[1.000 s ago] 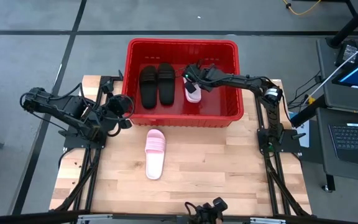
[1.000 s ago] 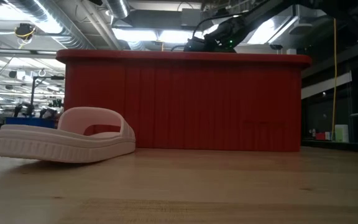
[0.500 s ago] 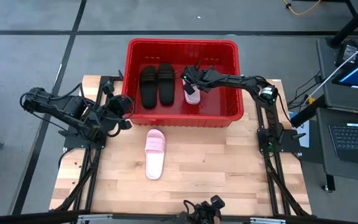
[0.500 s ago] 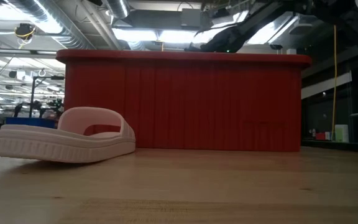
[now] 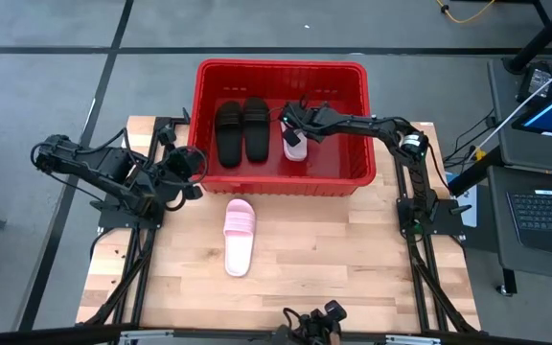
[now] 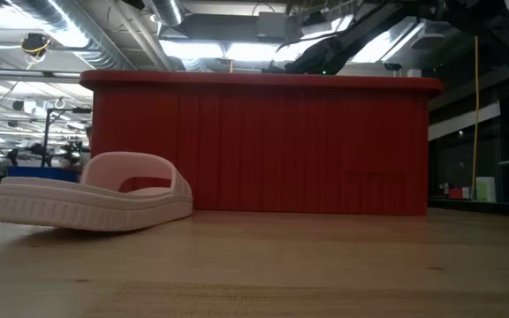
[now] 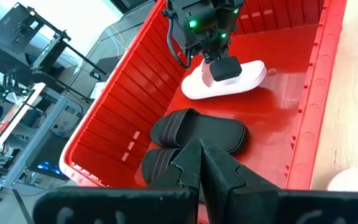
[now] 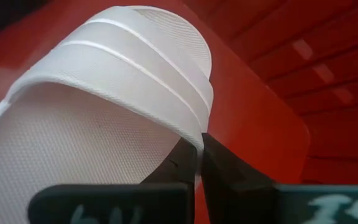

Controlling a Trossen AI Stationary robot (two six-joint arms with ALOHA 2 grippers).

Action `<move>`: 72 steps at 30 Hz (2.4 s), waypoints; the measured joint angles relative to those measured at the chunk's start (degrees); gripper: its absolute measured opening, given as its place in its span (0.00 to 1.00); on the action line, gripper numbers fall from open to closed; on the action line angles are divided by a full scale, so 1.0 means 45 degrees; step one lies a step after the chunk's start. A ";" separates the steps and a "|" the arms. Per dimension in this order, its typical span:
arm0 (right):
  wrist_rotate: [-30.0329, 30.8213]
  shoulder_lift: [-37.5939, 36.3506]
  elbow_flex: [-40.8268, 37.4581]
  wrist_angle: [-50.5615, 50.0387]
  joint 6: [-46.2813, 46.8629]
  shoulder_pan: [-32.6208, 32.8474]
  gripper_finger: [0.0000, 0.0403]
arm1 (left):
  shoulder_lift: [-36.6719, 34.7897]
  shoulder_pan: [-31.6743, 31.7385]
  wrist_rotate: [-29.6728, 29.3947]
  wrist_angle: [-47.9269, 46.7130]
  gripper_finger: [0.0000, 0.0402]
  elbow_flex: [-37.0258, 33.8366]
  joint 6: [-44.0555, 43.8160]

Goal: Pick and place slides into bin
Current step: Put the bottom pink slipper into the red bin

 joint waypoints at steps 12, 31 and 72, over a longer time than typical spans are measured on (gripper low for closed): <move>-0.0034 -0.0005 0.0000 0.0039 -0.0629 -0.0015 0.14 | 0.0000 -0.0002 0.0010 -0.0052 0.00 0.0001 -0.0024; -0.1079 -0.0010 0.0000 0.0510 -0.2040 -0.0049 0.15 | 0.0000 0.0002 0.0275 -0.0052 0.00 0.0000 -0.0024; -0.3029 -0.0034 0.0000 0.1100 -0.2330 -0.0083 0.54 | 0.0000 0.0000 0.0913 -0.0047 0.00 0.0005 -0.0029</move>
